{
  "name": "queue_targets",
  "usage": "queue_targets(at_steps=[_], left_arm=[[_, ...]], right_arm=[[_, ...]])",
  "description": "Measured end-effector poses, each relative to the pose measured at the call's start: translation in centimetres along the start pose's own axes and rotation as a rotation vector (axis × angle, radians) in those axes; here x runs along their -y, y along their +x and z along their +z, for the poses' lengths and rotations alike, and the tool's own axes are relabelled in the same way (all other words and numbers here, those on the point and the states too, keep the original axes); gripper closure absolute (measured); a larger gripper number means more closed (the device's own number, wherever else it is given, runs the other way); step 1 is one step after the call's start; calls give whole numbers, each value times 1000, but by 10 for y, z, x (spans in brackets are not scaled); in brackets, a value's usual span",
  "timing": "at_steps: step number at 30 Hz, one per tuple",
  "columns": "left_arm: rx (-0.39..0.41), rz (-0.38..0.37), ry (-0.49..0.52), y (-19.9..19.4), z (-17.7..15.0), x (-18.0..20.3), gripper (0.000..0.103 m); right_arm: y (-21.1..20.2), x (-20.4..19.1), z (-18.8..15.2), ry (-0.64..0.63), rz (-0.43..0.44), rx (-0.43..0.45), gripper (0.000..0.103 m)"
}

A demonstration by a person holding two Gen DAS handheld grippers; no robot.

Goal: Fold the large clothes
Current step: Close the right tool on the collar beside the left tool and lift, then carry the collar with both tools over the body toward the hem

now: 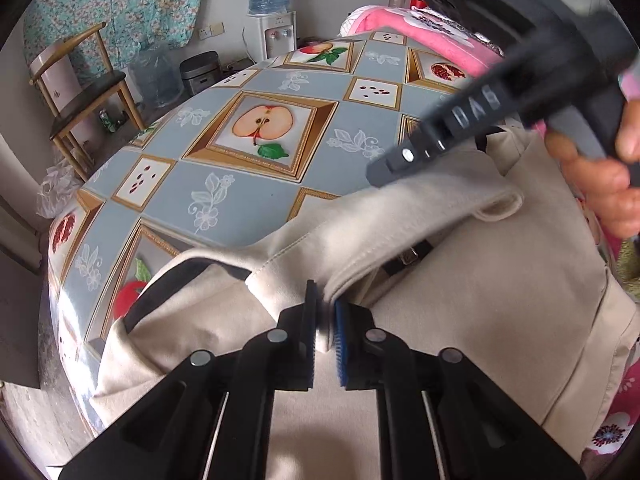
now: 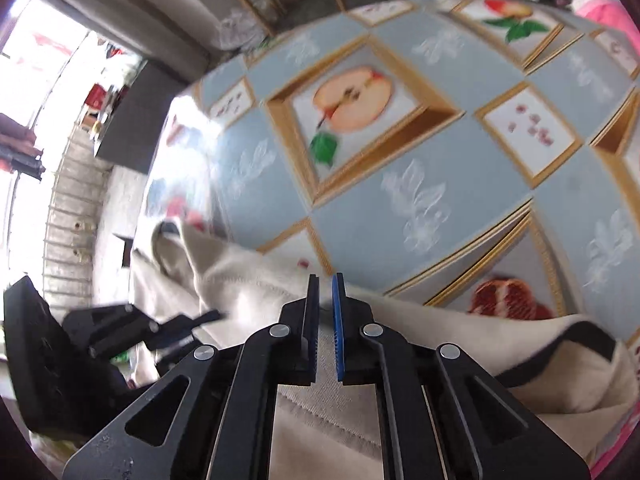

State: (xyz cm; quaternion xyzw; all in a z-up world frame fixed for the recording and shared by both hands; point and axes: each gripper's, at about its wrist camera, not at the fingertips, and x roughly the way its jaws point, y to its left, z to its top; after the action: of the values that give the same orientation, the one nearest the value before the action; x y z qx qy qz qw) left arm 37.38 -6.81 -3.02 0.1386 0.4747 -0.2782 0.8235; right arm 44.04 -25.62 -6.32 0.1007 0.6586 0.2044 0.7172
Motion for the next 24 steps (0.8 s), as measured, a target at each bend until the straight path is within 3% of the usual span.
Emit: queue_targets(at_steps=[4,10,15,18,22,24], left_arm=[[-1,-130,-30,-23,-12,-6,89],[45,-280,-36,-61,-33,-7,70],[56,-286,-95,-69,-37,-12,65],[56,-285,-187,-61,-33,-26,65],[52,-334,-389,-45,-29,-55,65],[45,-354,-488,-34,-28,-68,59]], right_arm=[[-12,-5,-22,-49,22,11,96],[-20,-6,-32,-59,38,34,94],[-27,-8,-33,-64,82,61,93],[-29,-13,-37,-81,95,80,93],[2,-12,-46,-78,40,-6,94],[7,-10,-49,-69,43,-10,96]])
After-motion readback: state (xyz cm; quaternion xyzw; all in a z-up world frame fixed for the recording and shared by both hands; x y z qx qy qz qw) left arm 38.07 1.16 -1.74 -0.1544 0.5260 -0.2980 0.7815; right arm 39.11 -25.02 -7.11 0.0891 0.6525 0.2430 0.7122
